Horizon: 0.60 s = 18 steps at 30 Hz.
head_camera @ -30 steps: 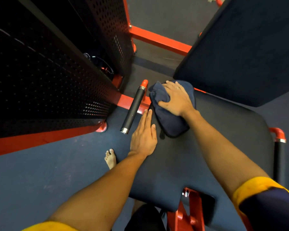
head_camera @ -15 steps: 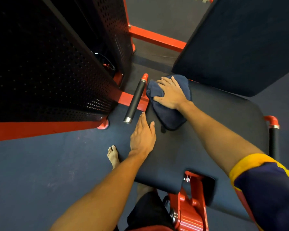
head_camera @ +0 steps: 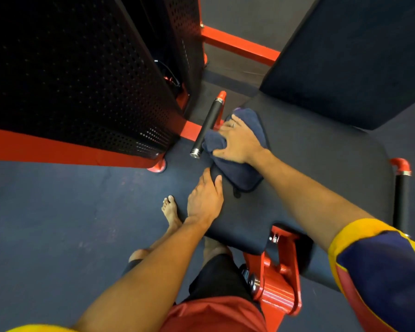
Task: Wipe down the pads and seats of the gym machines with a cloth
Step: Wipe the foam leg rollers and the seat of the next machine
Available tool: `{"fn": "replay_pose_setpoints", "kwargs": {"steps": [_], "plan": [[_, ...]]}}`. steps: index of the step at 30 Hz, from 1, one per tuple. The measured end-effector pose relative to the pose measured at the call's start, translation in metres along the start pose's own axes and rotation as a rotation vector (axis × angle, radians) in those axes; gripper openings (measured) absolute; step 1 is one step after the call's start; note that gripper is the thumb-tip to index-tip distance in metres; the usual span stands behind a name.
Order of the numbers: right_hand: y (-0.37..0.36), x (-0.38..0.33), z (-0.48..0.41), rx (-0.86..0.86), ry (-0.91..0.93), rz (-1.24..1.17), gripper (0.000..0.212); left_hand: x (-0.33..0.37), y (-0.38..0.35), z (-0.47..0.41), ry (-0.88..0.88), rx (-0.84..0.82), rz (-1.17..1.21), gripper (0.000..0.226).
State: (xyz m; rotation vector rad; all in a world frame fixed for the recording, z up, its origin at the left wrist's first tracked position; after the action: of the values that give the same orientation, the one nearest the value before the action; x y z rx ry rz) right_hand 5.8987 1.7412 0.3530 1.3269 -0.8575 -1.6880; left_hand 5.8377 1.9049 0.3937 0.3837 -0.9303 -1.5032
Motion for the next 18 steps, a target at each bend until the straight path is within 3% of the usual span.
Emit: {"fn": "replay_pose_setpoints", "kwargs": {"steps": [3,5,8,15,18], "plan": [[-0.011,-0.039,0.027,0.021,0.154,-0.047,0.054,-0.011,-0.006,0.008,-0.033,0.021,0.012,0.043],[-0.009,-0.039,0.024,0.001,0.173,-0.038,0.058,-0.021,-0.010,0.012,-0.019,0.031,0.071,0.046],[0.002,-0.021,0.013,0.046,0.061,-0.002,0.070,-0.034,-0.012,0.020,-0.046,0.023,0.187,0.055],[-0.014,-0.035,0.030,0.052,-0.208,-0.013,0.088,-0.052,-0.012,0.024,-0.081,-0.004,0.415,0.048],[-0.023,-0.058,0.047,0.067,-0.241,-0.021,0.089,-0.074,-0.014,0.015,0.089,-0.041,0.559,0.036]]}}
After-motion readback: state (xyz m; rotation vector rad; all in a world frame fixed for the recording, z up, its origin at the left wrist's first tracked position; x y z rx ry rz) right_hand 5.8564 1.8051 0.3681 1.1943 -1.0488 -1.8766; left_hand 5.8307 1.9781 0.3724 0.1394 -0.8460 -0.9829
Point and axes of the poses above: each hand's wrist, its own z-axis away from the middle knuckle, its own y-axis out of the back of the hand, x = y × z, the point moved 8 cm from there along -z, towards the middle knuckle, and after that the axes turned 3 degrees about x, right-handed, at the moved point
